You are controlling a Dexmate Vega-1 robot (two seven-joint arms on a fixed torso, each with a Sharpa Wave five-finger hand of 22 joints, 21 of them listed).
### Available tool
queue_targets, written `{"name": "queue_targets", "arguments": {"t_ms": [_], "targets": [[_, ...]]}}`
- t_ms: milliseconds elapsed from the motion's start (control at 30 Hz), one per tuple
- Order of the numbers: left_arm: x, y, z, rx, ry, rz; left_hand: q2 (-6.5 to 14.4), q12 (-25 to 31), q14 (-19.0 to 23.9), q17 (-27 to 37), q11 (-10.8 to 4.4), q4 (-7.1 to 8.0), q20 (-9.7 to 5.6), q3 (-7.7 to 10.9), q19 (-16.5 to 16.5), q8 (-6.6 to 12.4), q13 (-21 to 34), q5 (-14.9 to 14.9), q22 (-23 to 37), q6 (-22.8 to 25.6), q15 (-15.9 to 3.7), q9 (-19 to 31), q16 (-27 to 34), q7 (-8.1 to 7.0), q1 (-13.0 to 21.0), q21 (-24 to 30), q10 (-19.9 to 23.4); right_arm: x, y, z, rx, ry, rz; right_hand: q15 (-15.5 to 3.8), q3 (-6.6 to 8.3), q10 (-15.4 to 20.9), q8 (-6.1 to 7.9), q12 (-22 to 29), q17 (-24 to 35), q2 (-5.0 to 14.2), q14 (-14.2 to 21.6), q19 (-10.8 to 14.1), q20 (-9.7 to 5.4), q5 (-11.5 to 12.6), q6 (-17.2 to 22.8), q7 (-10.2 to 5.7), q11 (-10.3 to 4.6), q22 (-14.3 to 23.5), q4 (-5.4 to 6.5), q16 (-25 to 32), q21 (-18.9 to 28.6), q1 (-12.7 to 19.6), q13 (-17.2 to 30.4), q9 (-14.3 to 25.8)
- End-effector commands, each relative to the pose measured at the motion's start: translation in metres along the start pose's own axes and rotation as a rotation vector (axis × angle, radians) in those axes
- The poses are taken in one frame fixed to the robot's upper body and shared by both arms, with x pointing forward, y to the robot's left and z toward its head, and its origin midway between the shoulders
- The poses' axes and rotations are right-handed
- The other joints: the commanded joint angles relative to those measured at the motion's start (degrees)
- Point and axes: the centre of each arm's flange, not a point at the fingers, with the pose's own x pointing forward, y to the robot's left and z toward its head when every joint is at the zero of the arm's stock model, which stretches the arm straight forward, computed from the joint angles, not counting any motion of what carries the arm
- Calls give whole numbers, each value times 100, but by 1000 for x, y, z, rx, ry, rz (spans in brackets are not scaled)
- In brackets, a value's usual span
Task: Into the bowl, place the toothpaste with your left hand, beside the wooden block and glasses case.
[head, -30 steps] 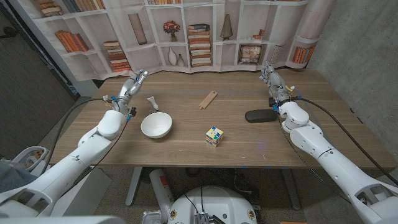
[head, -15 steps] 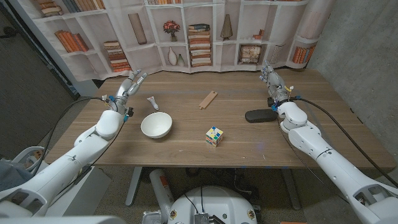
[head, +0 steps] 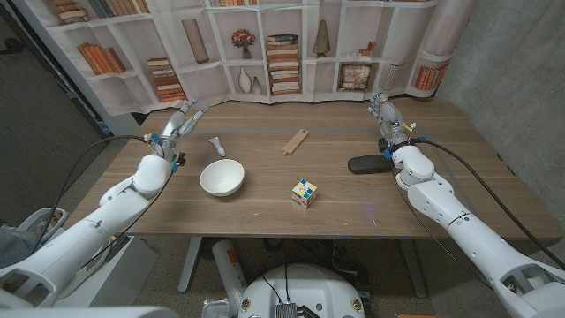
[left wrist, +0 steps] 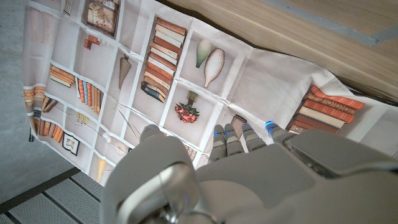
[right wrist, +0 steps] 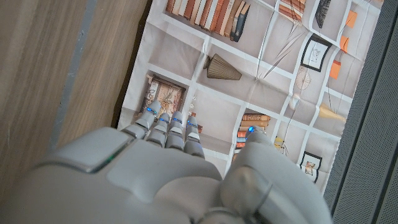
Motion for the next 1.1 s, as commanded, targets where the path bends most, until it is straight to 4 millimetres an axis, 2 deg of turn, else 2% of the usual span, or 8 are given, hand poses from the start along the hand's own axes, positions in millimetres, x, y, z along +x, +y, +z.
{"name": "queue_targets", "arguments": {"t_ms": [33,400,633,800,1100], "targets": [[-5,4,4,96,6,12,-3,-13,14,18,-17,-80,35,-3,18,-15,17,50,13,36,2,19,-5,-29,98,-12,37,-3,-1,4,-8,-3,-7,-5,-8,61,2,23,30,5,69,47,-21,-19,44,-22,-6,24,10,1,-29,-24,23,29],[-2,3,16,221,0,22,-50,-19,58,19,-58,-234,31,41,74,-21,21,97,10,45,12,23,-1,-36,341,-11,82,-7,-5,6,-9,-4,-11,-8,-26,65,1,20,33,-1,72,54,-21,-21,49,-20,-5,25,17,0,-58,-51,23,29],[0,3,17,261,9,26,-89,-43,63,19,-115,-465,28,126,88,-49,26,156,8,-8,-24,29,-15,-84,719,-32,86,-7,-7,7,-10,-3,-16,-14,-33,70,-1,20,33,-2,73,53,-14,-20,49,-24,-9,26,19,-1,-73,-63,23,29],[2,6,14,274,20,38,-99,-48,63,19,-129,-533,25,151,112,-56,28,172,8,-23,-27,30,-18,-94,830,-30,88,-5,-6,8,-12,-2,-15,-7,-38,76,-1,21,34,-3,72,51,-24,-20,51,-29,-10,26,20,-3,-87,-70,23,29],[0,8,23,345,16,25,-123,-67,67,19,-149,-663,47,195,127,-70,30,200,9,-57,-44,34,-22,-118,1044,-36,69,-2,-4,9,-13,-6,-9,-6,-47,76,-2,18,33,-3,73,52,-19,-18,54,-26,-11,27,20,-5,-113,-83,24,29]]}}
